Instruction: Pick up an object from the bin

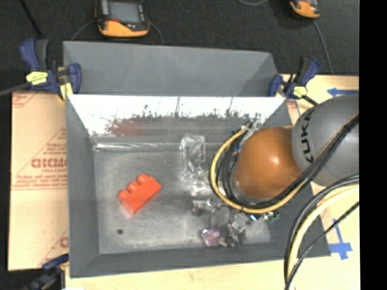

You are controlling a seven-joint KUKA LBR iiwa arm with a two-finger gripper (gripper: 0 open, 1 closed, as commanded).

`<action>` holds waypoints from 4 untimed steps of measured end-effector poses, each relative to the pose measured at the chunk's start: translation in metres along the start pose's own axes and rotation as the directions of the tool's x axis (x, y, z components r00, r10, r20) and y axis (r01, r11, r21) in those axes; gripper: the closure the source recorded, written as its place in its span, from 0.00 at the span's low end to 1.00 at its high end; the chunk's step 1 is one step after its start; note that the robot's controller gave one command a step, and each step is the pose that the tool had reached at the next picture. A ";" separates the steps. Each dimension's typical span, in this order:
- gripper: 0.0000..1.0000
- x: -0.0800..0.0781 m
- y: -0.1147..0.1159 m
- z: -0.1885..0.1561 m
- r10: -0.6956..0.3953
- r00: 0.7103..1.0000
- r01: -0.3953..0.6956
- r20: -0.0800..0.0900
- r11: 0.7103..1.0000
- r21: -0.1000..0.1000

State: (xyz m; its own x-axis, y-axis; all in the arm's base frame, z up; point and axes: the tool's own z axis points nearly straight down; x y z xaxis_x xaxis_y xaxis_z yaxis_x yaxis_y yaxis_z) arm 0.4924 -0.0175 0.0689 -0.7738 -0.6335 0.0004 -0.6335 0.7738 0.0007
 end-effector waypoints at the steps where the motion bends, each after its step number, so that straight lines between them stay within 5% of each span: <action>1: 0.00 -0.015 0.042 -0.004 -0.184 0.983 0.184 0.014 0.983 0.014; 2: 0.00 -0.007 0.027 -0.001 -0.355 0.935 0.355 0.002 0.935 0.004; 3: 1.00 -0.008 0.028 -0.001 -0.352 0.936 0.352 0.003 0.936 0.003; 4: 1.00 -0.019 0.038 -0.105 -0.330 0.944 0.330 0.006 0.944 0.008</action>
Offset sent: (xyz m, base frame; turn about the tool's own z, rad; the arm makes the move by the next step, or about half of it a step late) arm -0.0210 0.0418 0.0011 -0.1834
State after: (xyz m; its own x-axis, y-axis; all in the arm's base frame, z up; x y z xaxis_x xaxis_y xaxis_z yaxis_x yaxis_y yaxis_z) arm 0.4834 0.0236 0.1735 -0.5217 -0.8531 -0.0060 -0.8531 0.5218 -0.0075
